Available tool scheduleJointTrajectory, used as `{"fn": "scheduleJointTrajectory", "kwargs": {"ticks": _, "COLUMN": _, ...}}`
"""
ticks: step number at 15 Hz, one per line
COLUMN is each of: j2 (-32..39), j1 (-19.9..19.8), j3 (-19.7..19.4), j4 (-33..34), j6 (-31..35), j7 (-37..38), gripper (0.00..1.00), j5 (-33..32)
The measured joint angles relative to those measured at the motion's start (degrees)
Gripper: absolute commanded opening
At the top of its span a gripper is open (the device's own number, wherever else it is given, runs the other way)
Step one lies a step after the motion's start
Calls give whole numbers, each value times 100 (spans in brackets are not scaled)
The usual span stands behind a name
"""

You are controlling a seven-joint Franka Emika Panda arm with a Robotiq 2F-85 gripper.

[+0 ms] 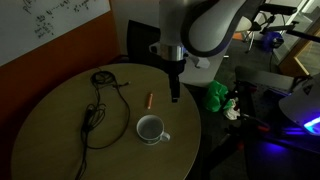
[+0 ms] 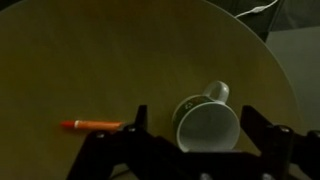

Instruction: Move the white mug to the right

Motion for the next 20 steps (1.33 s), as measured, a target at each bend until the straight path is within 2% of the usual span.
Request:
{"fn": "scheduleJointTrajectory", "kwargs": {"ticks": 6, "j2": 1542, "j1": 2, "j3": 98, "j4": 1230, "j6": 69, "j7": 210, "gripper": 100, "j5": -438}}
{"fn": "scheduleJointTrajectory", "kwargs": {"ticks": 8, "j2": 1936, "j1": 22, "j3": 97, "j4": 1603, "j6": 41, "j7": 366, "gripper": 92, "j5": -625}}
{"fn": "scheduleJointTrajectory", "kwargs": {"ticks": 9, "j2": 2101, "j1": 39, "j3": 98, "j4": 1775, "j6": 17, "j7": 428, "gripper": 75, "j5": -699}}
{"fn": "scheduleJointTrajectory", "kwargs": {"ticks": 15, "j2": 2596, "j1": 174, "j3": 119, "j4": 2397, "j6": -194, "j7": 652, "gripper": 29, "j5": -808}}
{"fn": "scheduleJointTrajectory", "kwargs": {"ticks": 18, "j2": 2669, "j1": 233, "j3": 120, "j4": 2496, "j6": -287, "j7": 776, "gripper": 7, "j5": -810}}
{"fn": "scheduleJointTrajectory", "kwargs": {"ticks": 20, "j2": 2716, "j1": 285, "j3": 118, "j4": 2539, "j6": -343, "j7": 867, "gripper": 1, "j5": -820}}
